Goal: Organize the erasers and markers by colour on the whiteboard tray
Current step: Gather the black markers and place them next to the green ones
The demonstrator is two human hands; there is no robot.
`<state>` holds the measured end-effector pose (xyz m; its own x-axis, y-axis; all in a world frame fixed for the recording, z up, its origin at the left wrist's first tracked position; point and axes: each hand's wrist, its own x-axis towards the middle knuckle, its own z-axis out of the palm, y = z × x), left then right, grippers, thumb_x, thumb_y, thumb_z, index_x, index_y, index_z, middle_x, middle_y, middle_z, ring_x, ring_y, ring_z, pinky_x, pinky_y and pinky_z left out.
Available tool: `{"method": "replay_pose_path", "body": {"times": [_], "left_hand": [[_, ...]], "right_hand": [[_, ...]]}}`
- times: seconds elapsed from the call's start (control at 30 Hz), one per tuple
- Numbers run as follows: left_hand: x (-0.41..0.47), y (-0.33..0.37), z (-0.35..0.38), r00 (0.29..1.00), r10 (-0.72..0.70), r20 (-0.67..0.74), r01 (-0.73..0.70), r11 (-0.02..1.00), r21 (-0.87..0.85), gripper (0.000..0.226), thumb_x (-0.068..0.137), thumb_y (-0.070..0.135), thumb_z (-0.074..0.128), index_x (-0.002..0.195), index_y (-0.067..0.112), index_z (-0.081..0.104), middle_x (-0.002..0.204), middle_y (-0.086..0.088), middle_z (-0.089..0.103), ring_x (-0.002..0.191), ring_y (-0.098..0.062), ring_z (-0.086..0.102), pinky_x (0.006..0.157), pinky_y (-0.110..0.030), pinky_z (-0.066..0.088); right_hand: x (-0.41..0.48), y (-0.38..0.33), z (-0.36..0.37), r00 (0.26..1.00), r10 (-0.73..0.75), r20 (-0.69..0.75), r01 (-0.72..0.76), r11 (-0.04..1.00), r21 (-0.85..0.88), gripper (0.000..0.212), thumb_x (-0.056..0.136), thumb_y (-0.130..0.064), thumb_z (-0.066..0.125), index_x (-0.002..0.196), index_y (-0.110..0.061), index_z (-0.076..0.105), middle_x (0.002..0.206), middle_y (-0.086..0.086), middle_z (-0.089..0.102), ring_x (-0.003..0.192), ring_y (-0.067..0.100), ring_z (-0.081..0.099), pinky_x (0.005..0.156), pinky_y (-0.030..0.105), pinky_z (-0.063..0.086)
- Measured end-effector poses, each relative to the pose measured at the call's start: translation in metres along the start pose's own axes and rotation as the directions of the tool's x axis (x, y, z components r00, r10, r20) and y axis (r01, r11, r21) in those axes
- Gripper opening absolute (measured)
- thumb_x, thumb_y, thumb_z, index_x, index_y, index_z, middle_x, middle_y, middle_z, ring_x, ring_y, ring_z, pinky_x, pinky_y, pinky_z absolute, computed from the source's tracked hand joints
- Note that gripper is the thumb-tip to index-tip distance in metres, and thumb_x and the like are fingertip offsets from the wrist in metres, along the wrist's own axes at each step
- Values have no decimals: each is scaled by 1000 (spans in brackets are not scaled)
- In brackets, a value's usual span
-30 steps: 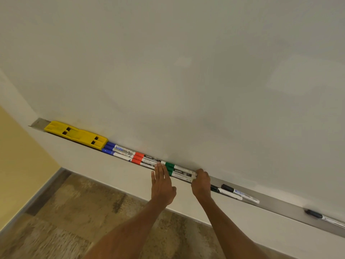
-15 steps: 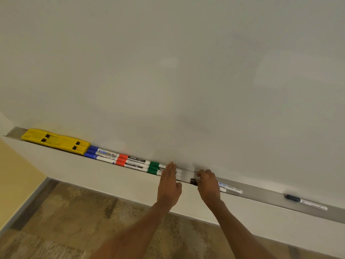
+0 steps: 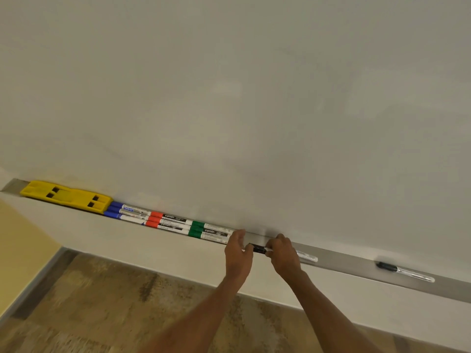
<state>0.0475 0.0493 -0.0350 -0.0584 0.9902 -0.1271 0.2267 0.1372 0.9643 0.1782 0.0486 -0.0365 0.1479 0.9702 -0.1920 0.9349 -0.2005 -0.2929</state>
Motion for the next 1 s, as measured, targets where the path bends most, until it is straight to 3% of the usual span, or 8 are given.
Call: {"method": "replay_pose_path", "body": {"times": [0.23, 0.33, 0.47, 0.57, 0.67, 0.77, 0.87, 1.0], "left_hand": [[0, 7, 11, 958, -282, -48, 244, 894, -376, 30, 84, -1, 56, 111, 10, 58, 109, -5, 62, 97, -16, 58, 74, -17, 43], [-1, 11, 19, 937, -346, -55, 272, 816, -510, 31, 85, 1, 62, 114, 5, 55, 108, -8, 62, 94, -17, 59, 79, -20, 44], [-10, 13, 37, 953, -300, 51, 276, 784, -557, 28, 89, 8, 60, 116, 1, 56, 107, -12, 66, 98, -22, 62, 82, -23, 49], [-16, 15, 51, 949, -261, 175, 313, 740, -596, 24, 95, 12, 51, 114, 1, 58, 106, -13, 66, 98, -22, 63, 95, -37, 48], [-18, 20, 59, 938, -277, 206, 343, 671, -658, 19, 98, 14, 45, 104, 7, 61, 92, -8, 66, 85, -14, 64, 86, -30, 50], [-19, 18, 66, 923, -328, 204, 370, 602, -708, 20, 98, 16, 45, 104, 8, 62, 95, -8, 66, 89, -18, 64, 81, -30, 52], [-18, 17, 67, 908, -375, 188, 382, 554, -740, 23, 98, 17, 46, 111, 4, 59, 104, -12, 63, 100, -25, 61, 80, -34, 53], [-16, 14, 61, 880, -439, 183, 408, 498, -765, 27, 99, 11, 43, 120, -2, 54, 118, -17, 61, 111, -27, 58, 98, -41, 44]], "right_hand": [[1, 4, -8, 998, -59, 1, 59, 998, -10, 17, 88, -6, 55, 100, -9, 66, 107, 12, 53, 100, 28, 51, 82, 38, 49], [1, 3, -17, 995, -86, -49, 88, 995, 45, 20, 90, -11, 51, 99, -10, 68, 105, 12, 53, 100, 28, 51, 81, 37, 48], [-1, 0, -27, 985, -145, -89, 155, 981, 117, 21, 93, -18, 51, 103, -14, 68, 104, 11, 55, 100, 27, 50, 82, 39, 47], [-4, 3, -31, 979, -181, -95, 193, 972, 135, 23, 94, -16, 46, 103, -19, 67, 98, 8, 54, 96, 25, 50, 81, 40, 46], [-7, 9, -37, 976, -202, -78, 214, 958, 192, 22, 94, -19, 48, 103, -22, 68, 89, 7, 51, 88, 22, 50, 77, 39, 47], [-13, 20, -41, 970, -238, -55, 244, 944, 221, 20, 92, -26, 51, 93, -22, 71, 84, 13, 60, 79, 23, 52, 70, 41, 49], [-17, 40, -44, 991, -107, -86, 124, 965, 231, 19, 91, -21, 52, 95, -18, 71, 92, 10, 64, 88, 25, 54, 76, 42, 50], [-25, 70, -44, 996, 39, -85, -34, 998, 53, 26, 88, -8, 52, 111, -16, 63, 109, 7, 60, 103, 26, 52, 83, 35, 47]]}}
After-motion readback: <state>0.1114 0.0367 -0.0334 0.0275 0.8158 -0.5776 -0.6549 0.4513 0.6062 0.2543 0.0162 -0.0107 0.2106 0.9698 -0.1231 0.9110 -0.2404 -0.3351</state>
